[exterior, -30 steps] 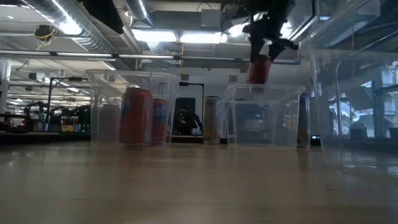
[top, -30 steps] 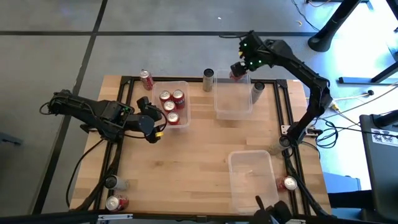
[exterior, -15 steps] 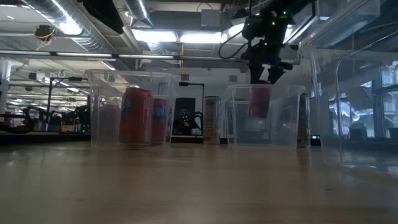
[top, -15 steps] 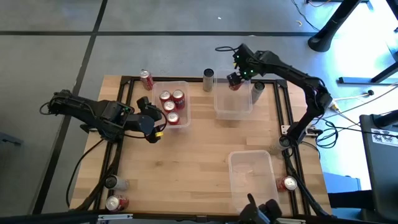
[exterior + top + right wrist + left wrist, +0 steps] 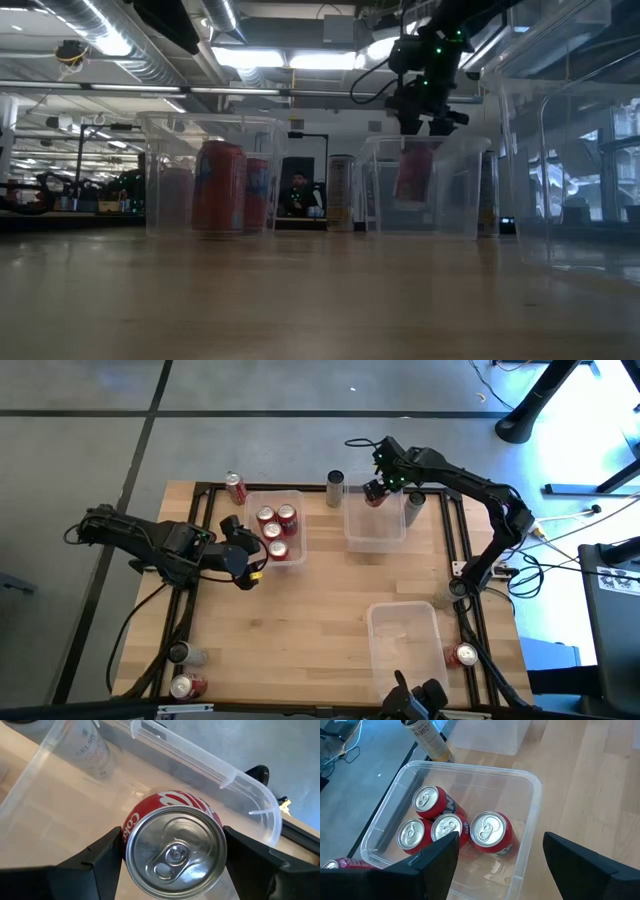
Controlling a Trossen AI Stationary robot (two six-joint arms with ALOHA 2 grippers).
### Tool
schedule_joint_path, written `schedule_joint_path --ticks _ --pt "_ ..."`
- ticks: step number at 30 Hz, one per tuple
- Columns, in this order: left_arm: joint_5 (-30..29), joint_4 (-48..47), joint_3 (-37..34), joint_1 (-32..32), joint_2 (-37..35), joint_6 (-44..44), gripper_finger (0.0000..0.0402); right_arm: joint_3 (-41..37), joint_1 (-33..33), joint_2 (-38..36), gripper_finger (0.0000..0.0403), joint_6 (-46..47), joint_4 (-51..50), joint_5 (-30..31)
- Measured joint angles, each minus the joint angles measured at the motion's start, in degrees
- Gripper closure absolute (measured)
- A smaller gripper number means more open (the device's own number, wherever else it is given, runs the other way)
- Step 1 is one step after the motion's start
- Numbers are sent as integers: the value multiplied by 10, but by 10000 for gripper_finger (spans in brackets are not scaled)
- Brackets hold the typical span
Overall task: Sort soda cans
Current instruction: Put the red-white soda can into the top right transparent bin
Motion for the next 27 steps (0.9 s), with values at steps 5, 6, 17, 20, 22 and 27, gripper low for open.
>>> schedule_joint_path --ticks 5,6,17,20,22,27 --pt "0 0 0 0 0 -1 125 -22 0 0 120 0 25 0" --pt "0 0 0 0 0 -1 125 -27 0 0 120 0 28 0" --pt "0 0 0 0 0 -1 125 -66 -5 0 120 0 87 1" --pt "0 0 0 0 0 -2 125 -68 -5 9 120 0 91 0" --pt "0 0 0 0 0 -2 125 -68 -5 18 120 -1 86 0" --pt "0 0 0 0 0 -1 125 -68 -4 39 120 -6 81 1"
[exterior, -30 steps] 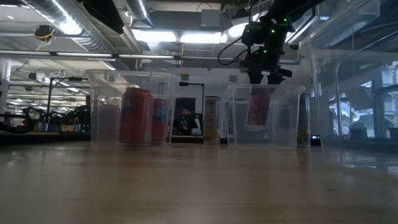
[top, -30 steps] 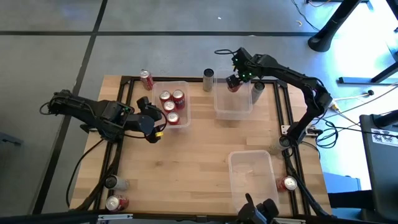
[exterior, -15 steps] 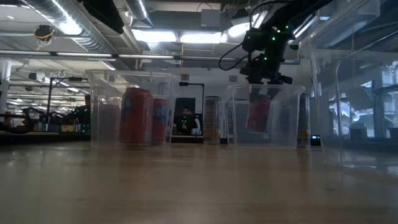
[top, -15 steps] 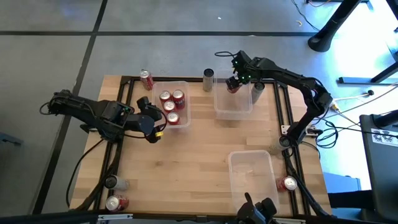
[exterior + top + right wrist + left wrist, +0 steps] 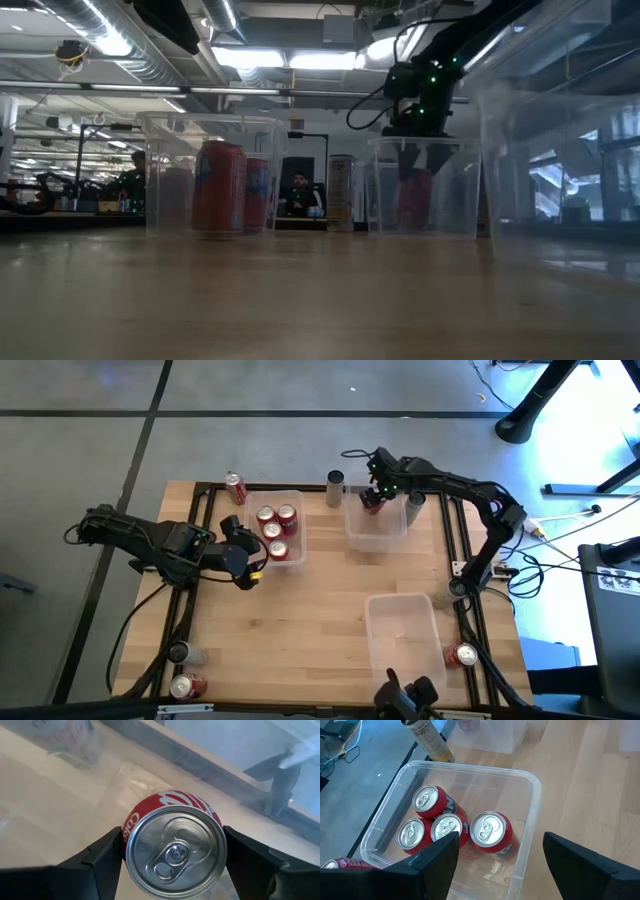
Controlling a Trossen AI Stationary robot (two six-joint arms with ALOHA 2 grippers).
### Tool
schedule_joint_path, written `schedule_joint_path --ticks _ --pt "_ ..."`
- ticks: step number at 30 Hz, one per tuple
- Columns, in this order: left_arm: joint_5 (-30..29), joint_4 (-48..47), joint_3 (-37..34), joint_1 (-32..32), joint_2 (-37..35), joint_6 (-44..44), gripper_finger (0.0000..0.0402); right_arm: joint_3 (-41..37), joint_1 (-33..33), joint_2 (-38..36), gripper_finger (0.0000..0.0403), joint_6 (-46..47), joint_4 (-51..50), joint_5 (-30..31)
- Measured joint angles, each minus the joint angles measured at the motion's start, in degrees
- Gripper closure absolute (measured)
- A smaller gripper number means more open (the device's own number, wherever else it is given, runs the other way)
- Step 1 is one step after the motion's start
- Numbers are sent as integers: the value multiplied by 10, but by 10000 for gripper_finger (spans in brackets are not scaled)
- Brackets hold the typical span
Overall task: Sort soda cans
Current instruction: Put the red-white soda can into the top right transparent bin
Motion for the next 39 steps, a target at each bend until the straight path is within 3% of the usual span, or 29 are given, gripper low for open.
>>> schedule_joint_path --ticks 9,20,30,39 --pt "0 0 0 0 0 1 125 0 0 5 117 0 4 4" --pt "0 0 0 0 0 -4 125 0 0 -1 37 0 -4 4" --pt "0 0 0 5 0 0 125 80 0 -52 23 -10 -80 1" --pt "-11 4 0 72 -12 -9 125 123 29 -143 23 -25 -144 20"
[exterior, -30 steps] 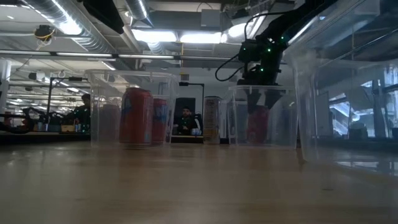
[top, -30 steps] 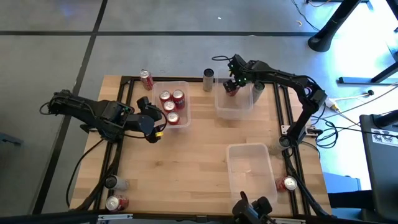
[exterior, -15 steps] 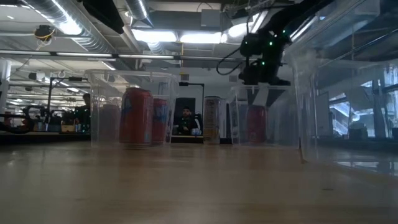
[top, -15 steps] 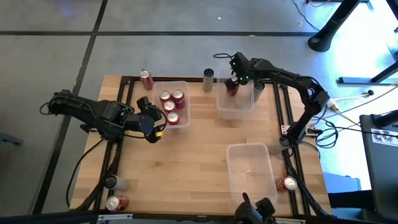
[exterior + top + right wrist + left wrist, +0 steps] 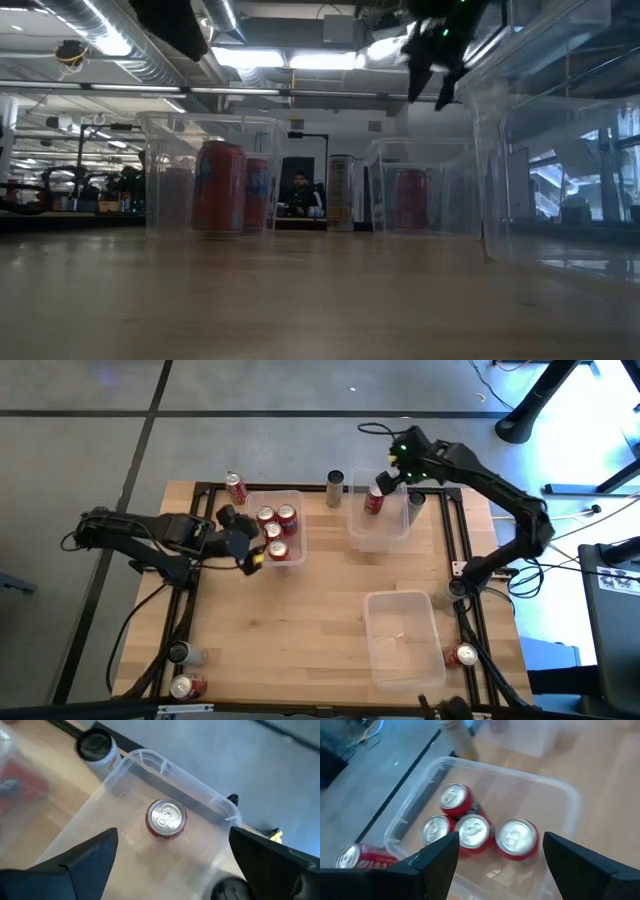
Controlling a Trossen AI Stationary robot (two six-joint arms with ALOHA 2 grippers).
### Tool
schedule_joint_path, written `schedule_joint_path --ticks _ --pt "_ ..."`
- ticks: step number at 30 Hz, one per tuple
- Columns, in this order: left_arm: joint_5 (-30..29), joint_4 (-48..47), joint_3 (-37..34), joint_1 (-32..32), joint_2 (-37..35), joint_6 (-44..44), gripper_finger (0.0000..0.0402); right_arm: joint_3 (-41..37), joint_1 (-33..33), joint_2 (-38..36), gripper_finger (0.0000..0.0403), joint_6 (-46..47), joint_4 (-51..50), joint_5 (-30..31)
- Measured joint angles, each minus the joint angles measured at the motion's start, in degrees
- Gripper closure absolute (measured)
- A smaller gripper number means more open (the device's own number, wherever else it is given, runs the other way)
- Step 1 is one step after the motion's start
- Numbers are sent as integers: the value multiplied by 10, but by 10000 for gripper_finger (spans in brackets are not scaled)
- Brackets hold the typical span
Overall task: Sort soda cans
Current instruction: Put the red-white soda can into the top right transparent bin
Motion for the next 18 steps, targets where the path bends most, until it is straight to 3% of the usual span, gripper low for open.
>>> schedule_joint_path --ticks 5,11,18 --pt "-1 25 15 97 -3 -23 125 0 56 -55 23 -3 -33 46" --pt "3 48 36 199 -4 65 125 0 145 -78 23 -15 -50 117" --pt "7 74 40 310 3 110 125 -80 215 -78 23 -51 41 165"
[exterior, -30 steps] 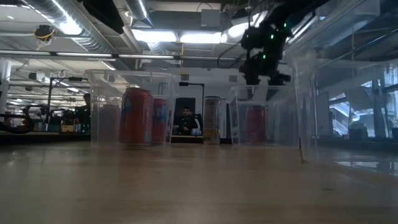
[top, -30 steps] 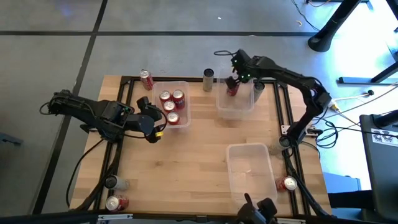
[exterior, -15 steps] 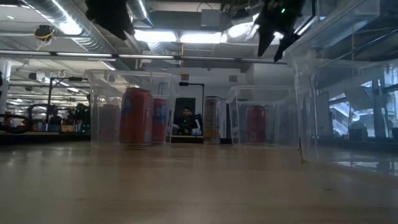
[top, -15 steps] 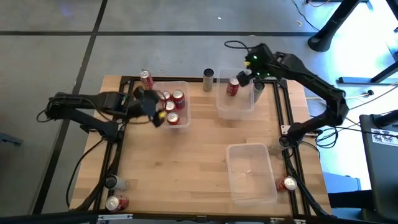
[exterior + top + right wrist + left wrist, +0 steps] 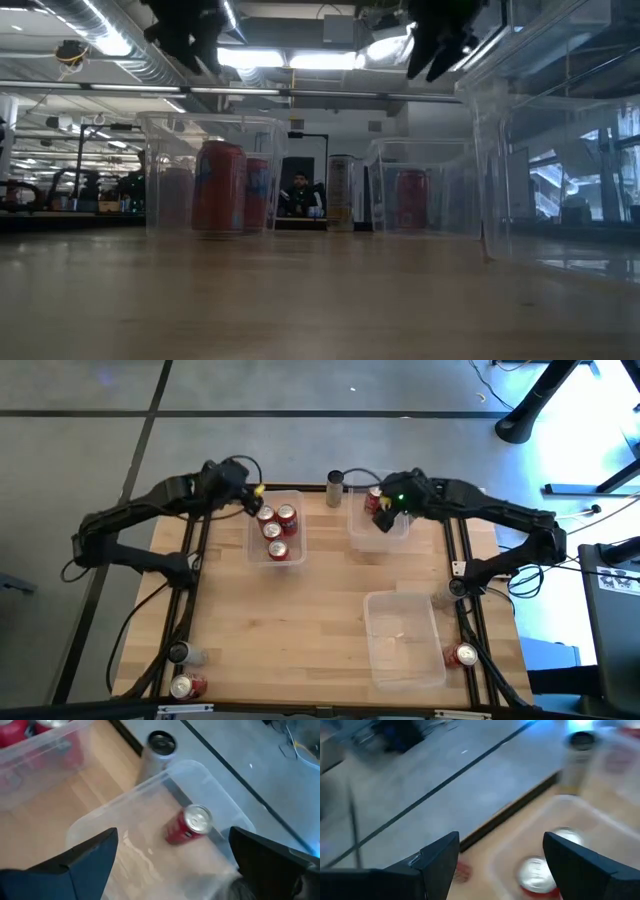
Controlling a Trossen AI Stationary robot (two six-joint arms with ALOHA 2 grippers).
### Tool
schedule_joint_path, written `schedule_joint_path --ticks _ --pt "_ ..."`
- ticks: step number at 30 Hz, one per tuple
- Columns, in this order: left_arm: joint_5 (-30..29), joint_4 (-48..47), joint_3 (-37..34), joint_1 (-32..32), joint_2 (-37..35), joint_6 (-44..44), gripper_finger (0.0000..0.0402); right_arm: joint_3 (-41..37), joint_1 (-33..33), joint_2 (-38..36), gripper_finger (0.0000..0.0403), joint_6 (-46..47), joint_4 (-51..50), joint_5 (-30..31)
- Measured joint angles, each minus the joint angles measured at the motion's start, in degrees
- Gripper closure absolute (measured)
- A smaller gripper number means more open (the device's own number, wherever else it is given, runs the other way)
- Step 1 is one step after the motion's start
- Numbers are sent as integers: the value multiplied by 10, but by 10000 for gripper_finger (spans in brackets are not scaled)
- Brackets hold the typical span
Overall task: Sort soda cans
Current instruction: Put the red-white soda can into the top right transparent bin
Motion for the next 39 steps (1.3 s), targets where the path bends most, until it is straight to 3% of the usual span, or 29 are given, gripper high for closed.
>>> schedule_joint_path --ticks 4,9,12,17,26,30,39 --pt "13 15 0 78 9 -1 110 -52 0 0 23 -23 57 2" --pt "111 42 0 182 38 10 39 -80 -12 0 23 -24 74 -5" --pt "131 39 0 232 63 7 8 -86 -12 0 23 -24 70 -9" --pt "142 36 0 277 90 -1 21 -87 -10 0 23 -4 56 -14" --pt "142 38 -2 278 100 -19 18 -87 -10 0 23 26 57 -40" --pt "151 24 -2 302 125 -60 18 -87 -10 0 23 26 57 -42" --pt "200 13 -2 351 198 -61 18 -87 -10 0 23 27 59 -44"
